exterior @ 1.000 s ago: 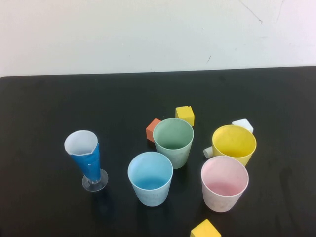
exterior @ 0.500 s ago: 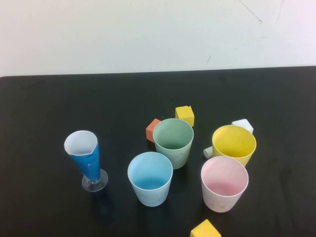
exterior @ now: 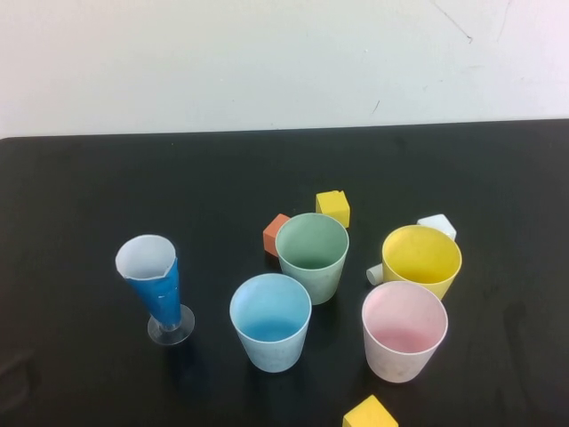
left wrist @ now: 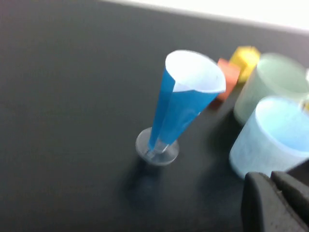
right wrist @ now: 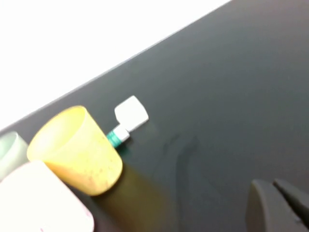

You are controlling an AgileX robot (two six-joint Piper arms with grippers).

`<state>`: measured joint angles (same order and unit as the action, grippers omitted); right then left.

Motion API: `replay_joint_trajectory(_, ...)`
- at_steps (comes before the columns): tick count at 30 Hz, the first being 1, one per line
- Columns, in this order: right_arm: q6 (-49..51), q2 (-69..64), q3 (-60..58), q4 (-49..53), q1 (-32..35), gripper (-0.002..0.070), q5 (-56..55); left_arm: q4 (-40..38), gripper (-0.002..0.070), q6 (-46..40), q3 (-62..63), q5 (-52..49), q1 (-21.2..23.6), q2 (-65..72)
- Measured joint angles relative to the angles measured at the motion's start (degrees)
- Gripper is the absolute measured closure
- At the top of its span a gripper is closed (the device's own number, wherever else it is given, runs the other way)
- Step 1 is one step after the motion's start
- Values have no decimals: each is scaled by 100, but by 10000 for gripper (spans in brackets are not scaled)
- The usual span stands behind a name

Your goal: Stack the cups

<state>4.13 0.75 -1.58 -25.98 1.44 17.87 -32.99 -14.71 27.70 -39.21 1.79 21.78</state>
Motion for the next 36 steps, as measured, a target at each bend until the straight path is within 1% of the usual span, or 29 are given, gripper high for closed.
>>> replay_joint_trajectory(2,-52,0,0,0,0,679,71,315,677,-202,686,-433,-122,623)
replay_joint_trajectory(4,-76,0,0,0,0,679,79,525,677,-435,1262,-658,-331,1155)
replay_joint_trajectory(7,-161,0,0,-12,0,679,79,885,677,-761,2132,-964,-768,1938)
replay_joint_trajectory(12,-188,0,0,-12,0,679,106,1661,677,-829,3323,-1527,-1684,3397)
replay_joint_trajectory(20,-211,0,0,-50,0,679,152,2297,677,-553,5074,-2767,-3074,5553)
replay_joint_trajectory(23,-220,0,0,-64,0,679,190,2472,677,-342,5631,-3066,-3345,6298)
replay_joint_trajectory(25,-220,0,0,-64,0,679,211,2505,676,-238,5896,-3091,-3437,6655)
replay_joint_trajectory(27,-220,0,0,-69,0,679,237,2495,661,-177,6073,-3101,-3484,7067)
replay_joint_trajectory(29,-220,0,0,-78,0,679,262,2530,619,-153,6157,-3101,-3495,7328)
replay_joint_trajectory(31,-223,0,0,-109,0,679,286,2640,545,-112,6175,-3101,-3495,7549)
replay_joint_trajectory(36,-223,0,0,-109,0,679,296,3103,261,411,6188,-3101,-3495,7882)
